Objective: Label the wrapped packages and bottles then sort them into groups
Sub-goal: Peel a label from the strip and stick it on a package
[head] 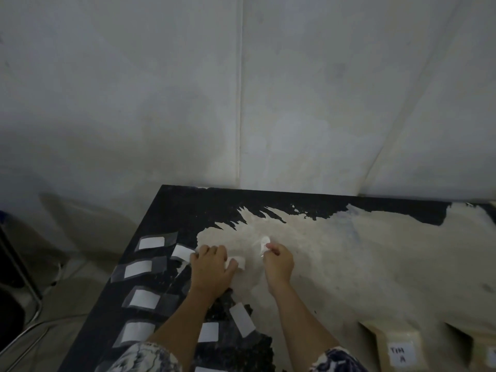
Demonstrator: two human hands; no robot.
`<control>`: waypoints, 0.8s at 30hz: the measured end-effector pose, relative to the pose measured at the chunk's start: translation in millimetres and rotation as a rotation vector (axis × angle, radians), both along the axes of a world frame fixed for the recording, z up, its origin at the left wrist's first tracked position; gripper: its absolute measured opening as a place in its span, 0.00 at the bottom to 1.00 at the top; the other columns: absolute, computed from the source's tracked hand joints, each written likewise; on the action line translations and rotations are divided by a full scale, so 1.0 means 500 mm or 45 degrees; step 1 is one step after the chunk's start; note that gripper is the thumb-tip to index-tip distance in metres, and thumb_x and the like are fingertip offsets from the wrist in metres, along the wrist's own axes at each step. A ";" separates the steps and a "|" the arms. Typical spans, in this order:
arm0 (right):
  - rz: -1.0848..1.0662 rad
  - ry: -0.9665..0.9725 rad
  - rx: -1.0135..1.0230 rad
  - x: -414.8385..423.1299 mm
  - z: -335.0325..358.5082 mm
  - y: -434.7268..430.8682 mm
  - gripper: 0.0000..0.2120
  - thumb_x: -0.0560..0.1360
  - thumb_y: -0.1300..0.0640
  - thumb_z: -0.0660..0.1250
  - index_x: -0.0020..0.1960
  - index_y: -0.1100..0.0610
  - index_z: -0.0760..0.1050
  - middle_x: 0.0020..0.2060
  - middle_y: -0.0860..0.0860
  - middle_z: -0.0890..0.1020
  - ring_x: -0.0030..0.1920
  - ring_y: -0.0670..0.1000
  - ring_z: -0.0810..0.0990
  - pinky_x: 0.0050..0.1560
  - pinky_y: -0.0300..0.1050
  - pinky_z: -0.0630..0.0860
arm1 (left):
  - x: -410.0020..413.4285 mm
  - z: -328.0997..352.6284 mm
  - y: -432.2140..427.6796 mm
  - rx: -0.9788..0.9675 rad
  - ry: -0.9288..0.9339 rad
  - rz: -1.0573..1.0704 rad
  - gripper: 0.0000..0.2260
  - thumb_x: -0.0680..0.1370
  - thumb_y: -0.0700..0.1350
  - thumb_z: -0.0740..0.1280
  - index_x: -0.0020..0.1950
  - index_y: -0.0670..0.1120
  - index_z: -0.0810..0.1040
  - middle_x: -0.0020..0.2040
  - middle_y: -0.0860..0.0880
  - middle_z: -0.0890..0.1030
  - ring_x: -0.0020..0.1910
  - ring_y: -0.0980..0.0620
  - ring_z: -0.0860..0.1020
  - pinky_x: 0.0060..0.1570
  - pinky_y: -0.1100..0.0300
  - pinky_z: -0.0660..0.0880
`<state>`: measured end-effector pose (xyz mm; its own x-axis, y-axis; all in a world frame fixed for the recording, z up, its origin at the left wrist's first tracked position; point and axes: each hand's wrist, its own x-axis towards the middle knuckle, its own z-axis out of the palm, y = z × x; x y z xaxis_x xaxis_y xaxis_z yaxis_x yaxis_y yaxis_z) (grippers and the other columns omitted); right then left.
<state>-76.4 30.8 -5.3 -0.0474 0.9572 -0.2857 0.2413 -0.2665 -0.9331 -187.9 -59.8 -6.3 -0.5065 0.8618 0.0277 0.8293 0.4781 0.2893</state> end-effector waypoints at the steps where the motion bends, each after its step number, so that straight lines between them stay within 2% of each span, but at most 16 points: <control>1: 0.021 0.009 0.013 -0.001 0.005 0.000 0.13 0.73 0.69 0.58 0.48 0.56 0.77 0.48 0.55 0.79 0.45 0.53 0.77 0.40 0.41 0.73 | 0.007 0.007 0.012 0.120 -0.160 0.073 0.19 0.73 0.61 0.46 0.41 0.49 0.68 0.38 0.52 0.72 0.43 0.52 0.69 0.45 0.58 0.66; 3: 0.097 0.035 0.044 -0.006 0.013 -0.004 0.13 0.74 0.69 0.58 0.50 0.54 0.74 0.46 0.54 0.78 0.42 0.50 0.76 0.36 0.36 0.72 | 0.029 0.028 0.043 0.329 -0.685 0.192 0.12 0.78 0.50 0.60 0.38 0.44 0.73 0.34 0.50 0.73 0.36 0.52 0.71 0.39 0.60 0.69; 4: 0.147 0.054 0.058 -0.009 0.018 -0.007 0.13 0.74 0.69 0.59 0.51 0.54 0.73 0.45 0.53 0.77 0.41 0.48 0.75 0.36 0.35 0.72 | 0.037 0.038 0.057 0.393 -0.937 0.256 0.11 0.78 0.45 0.62 0.39 0.42 0.76 0.34 0.48 0.76 0.35 0.52 0.72 0.38 0.59 0.70; 6: 0.246 0.086 0.089 -0.013 0.025 -0.012 0.14 0.74 0.70 0.60 0.52 0.53 0.73 0.44 0.52 0.77 0.41 0.46 0.76 0.41 0.37 0.75 | 0.048 0.054 0.081 0.451 -1.266 0.422 0.09 0.78 0.44 0.63 0.45 0.41 0.79 0.39 0.46 0.79 0.36 0.51 0.75 0.36 0.60 0.71; 8: 0.324 0.086 0.106 -0.014 0.031 -0.013 0.15 0.74 0.71 0.60 0.54 0.55 0.74 0.45 0.53 0.78 0.45 0.49 0.77 0.46 0.37 0.76 | 0.056 0.065 0.094 0.450 -1.478 0.555 0.09 0.78 0.46 0.63 0.50 0.42 0.78 0.44 0.45 0.79 0.38 0.50 0.76 0.36 0.59 0.71; 10: 0.379 0.075 0.101 -0.010 0.036 -0.006 0.16 0.74 0.71 0.60 0.56 0.57 0.74 0.44 0.53 0.79 0.46 0.50 0.78 0.49 0.38 0.76 | 0.058 0.072 0.104 0.446 -1.623 0.631 0.11 0.77 0.49 0.64 0.53 0.43 0.77 0.46 0.46 0.78 0.40 0.50 0.75 0.38 0.58 0.71; 12: 0.427 0.058 0.104 -0.002 0.042 0.001 0.16 0.75 0.71 0.60 0.57 0.56 0.74 0.42 0.52 0.78 0.45 0.48 0.78 0.46 0.35 0.76 | 0.058 0.086 0.107 0.413 -1.743 0.662 0.13 0.76 0.53 0.64 0.53 0.44 0.78 0.46 0.48 0.78 0.43 0.50 0.74 0.41 0.58 0.69; 14: 0.473 0.021 0.137 0.006 0.047 0.005 0.15 0.75 0.71 0.61 0.57 0.56 0.74 0.41 0.50 0.78 0.43 0.46 0.77 0.43 0.34 0.75 | 0.056 0.095 0.108 0.344 -1.793 0.657 0.15 0.75 0.56 0.64 0.53 0.46 0.78 0.48 0.50 0.77 0.49 0.49 0.73 0.47 0.56 0.68; 16: 0.527 -0.023 0.202 0.013 0.051 0.009 0.15 0.74 0.72 0.61 0.55 0.58 0.75 0.38 0.49 0.78 0.41 0.46 0.77 0.44 0.36 0.75 | 0.053 0.099 0.111 0.312 -1.819 0.639 0.14 0.75 0.56 0.65 0.54 0.48 0.78 0.50 0.51 0.78 0.53 0.49 0.72 0.53 0.54 0.67; 19: 0.668 -0.185 0.332 0.026 0.056 0.007 0.13 0.75 0.69 0.61 0.54 0.58 0.78 0.42 0.48 0.79 0.44 0.45 0.77 0.48 0.34 0.74 | 0.048 0.100 0.117 0.346 -1.978 0.657 0.10 0.74 0.49 0.68 0.53 0.47 0.78 0.52 0.49 0.79 0.49 0.50 0.75 0.49 0.56 0.70; 21: 0.736 -0.248 0.396 0.035 0.062 0.007 0.12 0.75 0.69 0.61 0.54 0.60 0.79 0.47 0.52 0.81 0.46 0.46 0.77 0.48 0.31 0.75 | 0.046 0.101 0.121 0.337 -2.076 0.686 0.08 0.74 0.45 0.69 0.51 0.46 0.77 0.49 0.49 0.81 0.44 0.51 0.77 0.43 0.58 0.71; 24: 0.781 -0.276 0.479 0.042 0.074 0.005 0.14 0.75 0.71 0.60 0.55 0.62 0.79 0.47 0.52 0.81 0.42 0.41 0.76 0.45 0.28 0.74 | 0.049 0.106 0.128 0.248 -2.109 0.724 0.09 0.73 0.45 0.69 0.49 0.44 0.74 0.43 0.49 0.79 0.41 0.51 0.76 0.43 0.56 0.69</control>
<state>-55.2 33.4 31.5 -0.5835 0.8120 -0.0083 0.4326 0.3021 -0.8495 -163.3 4.1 46.6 -0.3152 0.6316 -0.7083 -0.6111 0.4359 0.6607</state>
